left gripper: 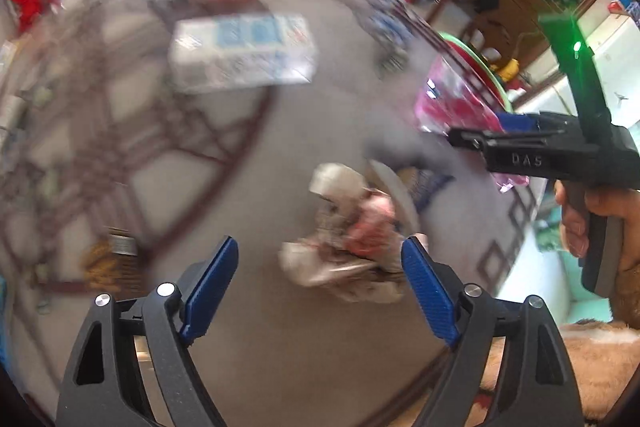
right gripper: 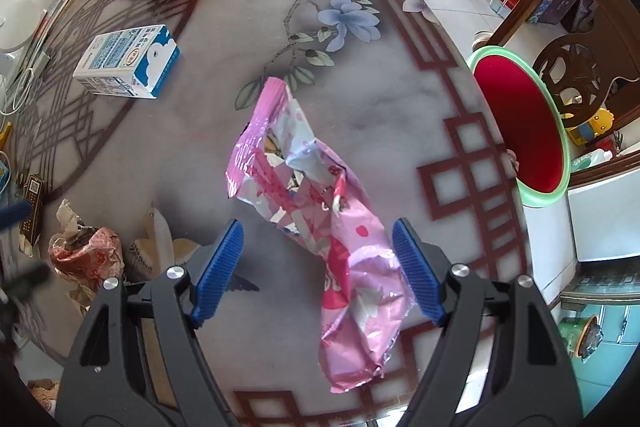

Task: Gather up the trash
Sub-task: 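Grasp the crumpled red-white wrapper with the left tool, then grasp the pink foil bag with the right tool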

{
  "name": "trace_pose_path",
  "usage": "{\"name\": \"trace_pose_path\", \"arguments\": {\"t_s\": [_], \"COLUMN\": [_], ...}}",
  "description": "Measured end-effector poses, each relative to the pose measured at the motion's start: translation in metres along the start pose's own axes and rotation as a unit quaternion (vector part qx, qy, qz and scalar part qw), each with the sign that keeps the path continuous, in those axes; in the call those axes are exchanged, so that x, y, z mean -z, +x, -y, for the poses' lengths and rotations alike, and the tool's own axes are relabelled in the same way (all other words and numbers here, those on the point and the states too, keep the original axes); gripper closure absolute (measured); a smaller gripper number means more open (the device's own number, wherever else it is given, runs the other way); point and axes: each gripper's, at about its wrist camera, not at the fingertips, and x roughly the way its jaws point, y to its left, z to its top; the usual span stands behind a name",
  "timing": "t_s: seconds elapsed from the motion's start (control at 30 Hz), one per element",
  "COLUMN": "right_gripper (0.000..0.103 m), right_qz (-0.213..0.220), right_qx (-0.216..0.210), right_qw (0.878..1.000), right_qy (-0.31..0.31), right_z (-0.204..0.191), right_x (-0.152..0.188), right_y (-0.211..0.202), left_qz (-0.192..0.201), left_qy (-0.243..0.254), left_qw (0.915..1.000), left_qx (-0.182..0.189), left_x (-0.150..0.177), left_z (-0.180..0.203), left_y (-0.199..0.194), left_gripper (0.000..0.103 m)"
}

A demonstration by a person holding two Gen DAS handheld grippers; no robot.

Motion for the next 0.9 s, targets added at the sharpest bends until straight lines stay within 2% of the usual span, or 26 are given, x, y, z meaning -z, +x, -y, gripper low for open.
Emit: {"name": "trace_pose_path", "arguments": {"t_s": [0.07, 0.2, 0.33, 0.43, 0.47, 0.53, 0.8, 0.9], "right_gripper": [0.028, 0.028, 0.028, 0.028, 0.028, 0.028, 0.028, 0.028], "right_qz": [0.001, 0.004, 0.007, 0.008, 0.009, 0.009, 0.015, 0.021], "right_qx": [0.003, 0.008, 0.012, 0.012, 0.013, 0.012, 0.01, 0.012], "right_qw": [1.0, 1.0, 1.0, 1.0, 1.0, 1.0, 1.0, 1.0], "right_qy": [0.002, 0.006, 0.01, 0.014, 0.014, 0.015, 0.005, 0.003], "right_z": [0.0, 0.001, 0.002, 0.005, 0.005, 0.006, 0.005, 0.007], "right_x": [0.001, 0.005, 0.008, 0.009, 0.01, 0.009, 0.003, -0.005], "right_y": [-0.001, -0.006, -0.01, -0.012, -0.012, -0.012, -0.011, -0.012], "left_qz": [-0.012, -0.027, -0.024, -0.012, -0.006, 0.006, 0.048, 0.049], "left_qy": [0.003, 0.016, 0.017, 0.019, 0.016, 0.006, -0.024, -0.034], "left_qw": [0.9997, 0.9994, 0.999, 0.9994, 0.9996, 0.9997, 0.9984, 0.9976], "left_qx": [0.02, 0.017, 0.034, 0.027, 0.024, 0.022, -0.019, -0.035], "left_x": [0.001, 0.001, -0.001, -0.008, -0.01, -0.015, -0.035, -0.042], "left_z": [0.007, 0.014, 0.018, 0.02, 0.019, 0.014, -0.008, -0.014], "left_y": [0.01, 0.026, 0.026, 0.019, 0.016, 0.01, -0.009, -0.007], "left_gripper": [0.023, 0.025, 0.057, 0.066, 0.074, 0.081, 0.082, 0.074]}}
